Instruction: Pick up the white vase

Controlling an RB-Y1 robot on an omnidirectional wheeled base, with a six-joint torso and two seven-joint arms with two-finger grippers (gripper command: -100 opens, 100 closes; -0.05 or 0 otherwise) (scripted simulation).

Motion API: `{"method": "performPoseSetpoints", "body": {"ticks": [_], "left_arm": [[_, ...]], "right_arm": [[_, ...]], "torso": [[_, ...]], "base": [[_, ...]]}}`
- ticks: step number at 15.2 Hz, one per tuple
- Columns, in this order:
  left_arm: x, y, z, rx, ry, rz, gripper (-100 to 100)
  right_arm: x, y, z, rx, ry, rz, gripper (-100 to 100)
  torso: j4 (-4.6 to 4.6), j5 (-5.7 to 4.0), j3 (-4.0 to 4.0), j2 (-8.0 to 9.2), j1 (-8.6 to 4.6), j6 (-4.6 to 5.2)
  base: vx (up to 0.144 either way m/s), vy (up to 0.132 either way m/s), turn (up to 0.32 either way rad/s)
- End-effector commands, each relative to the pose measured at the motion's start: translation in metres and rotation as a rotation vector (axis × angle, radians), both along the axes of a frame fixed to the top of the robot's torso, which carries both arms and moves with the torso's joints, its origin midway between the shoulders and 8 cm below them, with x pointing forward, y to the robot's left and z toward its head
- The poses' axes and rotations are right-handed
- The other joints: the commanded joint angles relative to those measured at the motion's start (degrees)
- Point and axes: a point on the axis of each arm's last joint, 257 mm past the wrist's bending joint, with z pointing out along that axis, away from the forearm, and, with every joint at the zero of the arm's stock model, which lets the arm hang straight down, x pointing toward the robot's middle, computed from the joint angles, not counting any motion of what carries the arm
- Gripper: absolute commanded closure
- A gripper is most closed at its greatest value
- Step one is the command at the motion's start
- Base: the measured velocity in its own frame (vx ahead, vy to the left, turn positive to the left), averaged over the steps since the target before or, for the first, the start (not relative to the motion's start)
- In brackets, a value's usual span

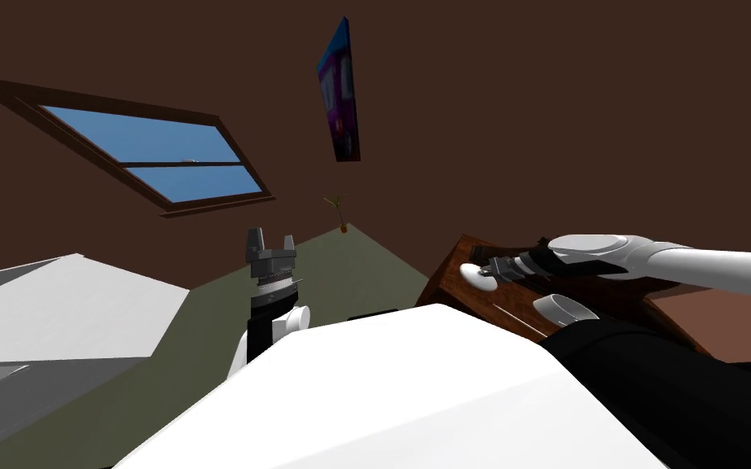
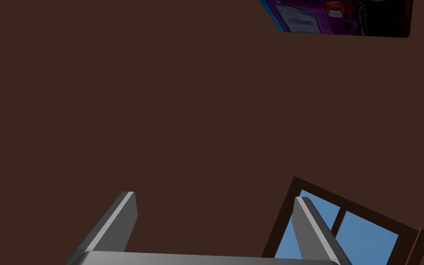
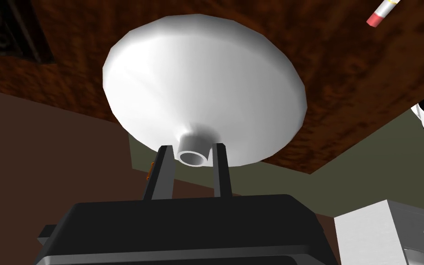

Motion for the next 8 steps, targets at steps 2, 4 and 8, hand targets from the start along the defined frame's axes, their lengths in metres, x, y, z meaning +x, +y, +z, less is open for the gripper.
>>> {"method": "performPoseSetpoints", "body": {"ticks": [2,4,8], "left_arm": [[0.0,0.0,0.0,0.0,0.0,0.0,0],[0.0,0.0,0.0,0.0,0.0,0.0,0],[0.0,0.0,0.0,0.0,0.0,0.0,0]], "right_arm": [[0.018,0.017,0.006,-0.01,-0.003,0.019,100],[0.018,0.026,0.004,0.006,0.001,0.027,100],[0.026,0.039,0.006,0.007,0.002,0.042,100]], "torso": [[0.0,0.0,0.0,0.0,-0.01,-0.02],[0.0,-0.01,0.01,0.01,-0.06,-0.03],[0.0,0.04,-0.02,-0.03,0.14,-0.03]], "base": [[-0.016,-0.063,-0.094],[-0.012,-0.059,-0.064],[-0.004,-0.016,-0.047]]}}
